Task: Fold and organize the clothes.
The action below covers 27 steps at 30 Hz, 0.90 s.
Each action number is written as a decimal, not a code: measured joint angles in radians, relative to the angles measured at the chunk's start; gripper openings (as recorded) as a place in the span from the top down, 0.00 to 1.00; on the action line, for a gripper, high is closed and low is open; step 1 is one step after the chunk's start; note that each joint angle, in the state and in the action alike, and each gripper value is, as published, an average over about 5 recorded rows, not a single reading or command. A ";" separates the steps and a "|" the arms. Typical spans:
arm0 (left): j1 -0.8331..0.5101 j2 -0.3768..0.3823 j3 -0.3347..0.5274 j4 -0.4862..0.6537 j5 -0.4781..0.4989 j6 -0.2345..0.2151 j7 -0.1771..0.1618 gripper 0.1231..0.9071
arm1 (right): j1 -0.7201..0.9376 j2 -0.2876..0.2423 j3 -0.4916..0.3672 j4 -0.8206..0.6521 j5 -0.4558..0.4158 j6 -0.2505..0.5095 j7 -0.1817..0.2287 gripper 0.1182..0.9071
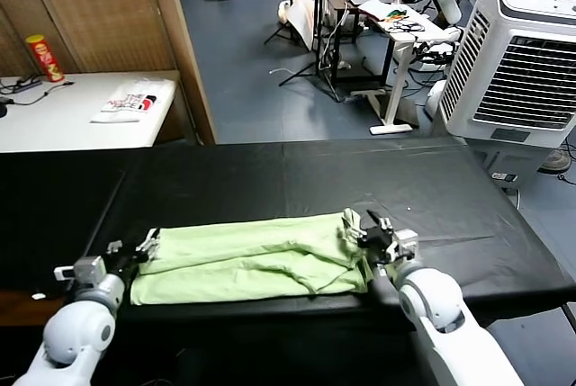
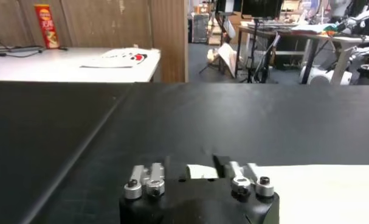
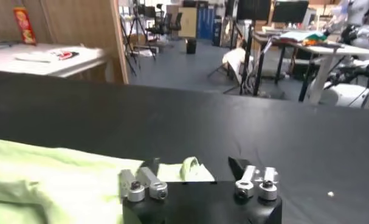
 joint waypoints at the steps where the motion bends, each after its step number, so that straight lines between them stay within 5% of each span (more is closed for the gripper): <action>1: 0.012 -0.006 -0.006 -0.010 -0.001 -0.004 0.001 0.15 | -0.007 0.000 0.000 0.010 0.000 0.000 0.000 0.14; 17: 0.176 -0.083 -0.026 -0.077 0.016 -0.041 0.018 0.14 | -0.034 0.002 -0.007 0.052 -0.002 -0.001 0.001 0.14; 20: 0.177 -0.090 -0.021 -0.072 0.018 -0.042 0.022 0.23 | -0.035 0.005 -0.007 0.053 -0.006 0.000 0.001 0.14; 27: 0.173 -0.101 -0.008 -0.066 0.022 -0.045 0.026 0.72 | -0.037 0.014 -0.008 0.051 -0.019 0.005 0.000 0.14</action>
